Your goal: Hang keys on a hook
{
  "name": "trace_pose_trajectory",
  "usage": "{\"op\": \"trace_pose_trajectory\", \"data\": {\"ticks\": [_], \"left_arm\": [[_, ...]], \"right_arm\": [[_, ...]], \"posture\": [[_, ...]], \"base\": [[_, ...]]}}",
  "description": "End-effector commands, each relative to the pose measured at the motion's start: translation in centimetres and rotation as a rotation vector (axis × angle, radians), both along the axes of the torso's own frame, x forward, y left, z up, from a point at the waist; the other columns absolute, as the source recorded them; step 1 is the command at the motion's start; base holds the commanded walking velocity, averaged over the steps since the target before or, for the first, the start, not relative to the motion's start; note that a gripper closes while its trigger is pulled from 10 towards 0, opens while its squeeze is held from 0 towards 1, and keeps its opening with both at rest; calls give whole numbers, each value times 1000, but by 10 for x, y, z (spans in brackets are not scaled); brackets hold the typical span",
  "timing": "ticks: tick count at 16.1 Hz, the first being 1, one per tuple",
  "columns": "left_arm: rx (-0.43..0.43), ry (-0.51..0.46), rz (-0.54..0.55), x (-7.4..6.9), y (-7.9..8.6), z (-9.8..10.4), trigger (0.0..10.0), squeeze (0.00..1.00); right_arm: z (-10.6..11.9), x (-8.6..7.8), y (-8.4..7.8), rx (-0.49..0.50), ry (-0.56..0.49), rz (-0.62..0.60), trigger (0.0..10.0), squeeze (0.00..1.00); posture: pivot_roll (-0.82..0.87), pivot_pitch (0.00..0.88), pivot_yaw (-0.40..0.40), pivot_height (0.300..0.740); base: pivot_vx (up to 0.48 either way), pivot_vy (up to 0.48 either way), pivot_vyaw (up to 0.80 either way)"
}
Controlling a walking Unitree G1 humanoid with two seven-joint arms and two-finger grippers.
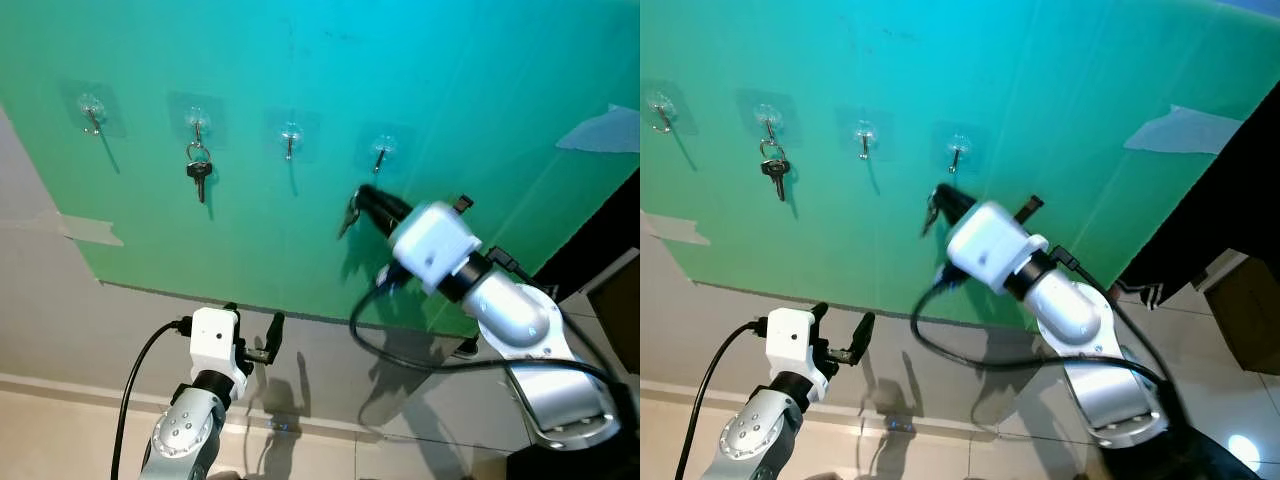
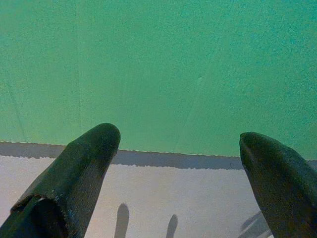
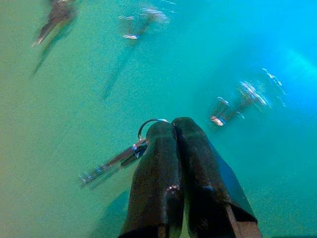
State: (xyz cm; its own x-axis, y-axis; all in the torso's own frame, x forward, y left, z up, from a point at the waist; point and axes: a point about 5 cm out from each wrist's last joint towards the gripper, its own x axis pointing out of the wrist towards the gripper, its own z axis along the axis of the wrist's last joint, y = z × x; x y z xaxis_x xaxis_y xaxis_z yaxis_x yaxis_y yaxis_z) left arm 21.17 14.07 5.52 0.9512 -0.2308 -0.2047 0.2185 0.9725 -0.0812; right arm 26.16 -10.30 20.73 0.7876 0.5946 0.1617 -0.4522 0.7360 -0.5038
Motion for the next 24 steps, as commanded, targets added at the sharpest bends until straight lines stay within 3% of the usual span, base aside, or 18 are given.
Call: {"op": "trace_pose_trajectory", "data": {"ticks": [1, 3, 8, 10, 13, 16, 24], "left_arm": [[-10, -9, -2, 1, -3, 4, 10000, 0], [-9, -9, -4, 1, -3, 4, 10000, 0], [-8, -9, -12, 2, -2, 4, 10000, 0], [-8, -7, -16, 3, -3, 3, 10000, 0], [-10, -6, -17, 4, -3, 3, 10000, 0], [-11, -6, -16, 5, -4, 2, 10000, 0], [-19, -13, -1, 5, -5, 3, 10000, 0]], "right_arm": [[6, 6, -16, 116, 65, -90, 10000, 0], [6, 7, -22, 231, 134, -115, 10000, 0], [6, -8, -18, 283, 208, -42, 10000, 0], [-1, -8, -25, 361, 301, -88, 10000, 0], [0, -3, -30, 396, 322, -143, 10000, 0], [5, 4, -34, 398, 307, -187, 10000, 0], [33, 16, -29, 258, 97, -190, 10000, 0]], "posture": [[-9, 0, -125, 722], [-9, 0, -122, 722], [-12, 0, -116, 722], [-13, 0, -113, 722], [-12, 0, -112, 722], [-7, 0, -116, 722], [8, 0, -132, 722]], "base": [[0, 0, 0], [0, 0, 0], [0, 0, 0], [0, 0, 0], [0, 0, 0], [0, 0, 0], [0, 0, 0]]}}
